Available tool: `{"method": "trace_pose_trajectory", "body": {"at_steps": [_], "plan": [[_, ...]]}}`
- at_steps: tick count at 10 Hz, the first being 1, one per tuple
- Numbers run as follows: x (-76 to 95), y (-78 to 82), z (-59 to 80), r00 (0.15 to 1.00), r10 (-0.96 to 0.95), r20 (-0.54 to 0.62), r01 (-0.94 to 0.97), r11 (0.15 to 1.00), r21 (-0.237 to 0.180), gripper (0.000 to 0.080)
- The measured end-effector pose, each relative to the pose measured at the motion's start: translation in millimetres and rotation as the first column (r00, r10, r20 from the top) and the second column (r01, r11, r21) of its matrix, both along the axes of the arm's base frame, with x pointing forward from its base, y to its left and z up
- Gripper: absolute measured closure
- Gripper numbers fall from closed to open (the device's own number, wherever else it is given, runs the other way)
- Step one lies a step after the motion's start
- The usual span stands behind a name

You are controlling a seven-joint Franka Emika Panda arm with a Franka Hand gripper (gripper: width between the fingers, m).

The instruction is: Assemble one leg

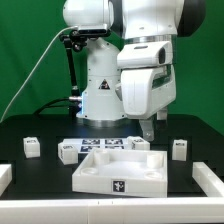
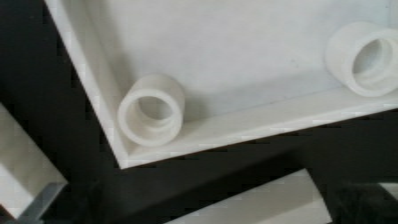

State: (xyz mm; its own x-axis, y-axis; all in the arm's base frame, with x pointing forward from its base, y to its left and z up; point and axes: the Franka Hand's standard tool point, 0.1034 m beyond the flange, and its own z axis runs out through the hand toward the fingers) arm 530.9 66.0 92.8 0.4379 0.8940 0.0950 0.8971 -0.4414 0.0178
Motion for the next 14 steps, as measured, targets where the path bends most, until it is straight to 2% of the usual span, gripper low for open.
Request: {"method": "trace_pose_trajectory", "body": {"at_steps": [9,11,14], "plan": [[-3.2,-1.1,-4.3,1.000,0.028,0.007,-0.028,1.000,0.000,0.0149],[-25.4,-3.0,-18.8,0.992,0.120,0.026,-0.120,0.993,-0.020,0.0149],[-56.7,-5.9,-32.5,0.973,0.233,0.005,-0.232,0.971,-0.061,0.0149]]}}
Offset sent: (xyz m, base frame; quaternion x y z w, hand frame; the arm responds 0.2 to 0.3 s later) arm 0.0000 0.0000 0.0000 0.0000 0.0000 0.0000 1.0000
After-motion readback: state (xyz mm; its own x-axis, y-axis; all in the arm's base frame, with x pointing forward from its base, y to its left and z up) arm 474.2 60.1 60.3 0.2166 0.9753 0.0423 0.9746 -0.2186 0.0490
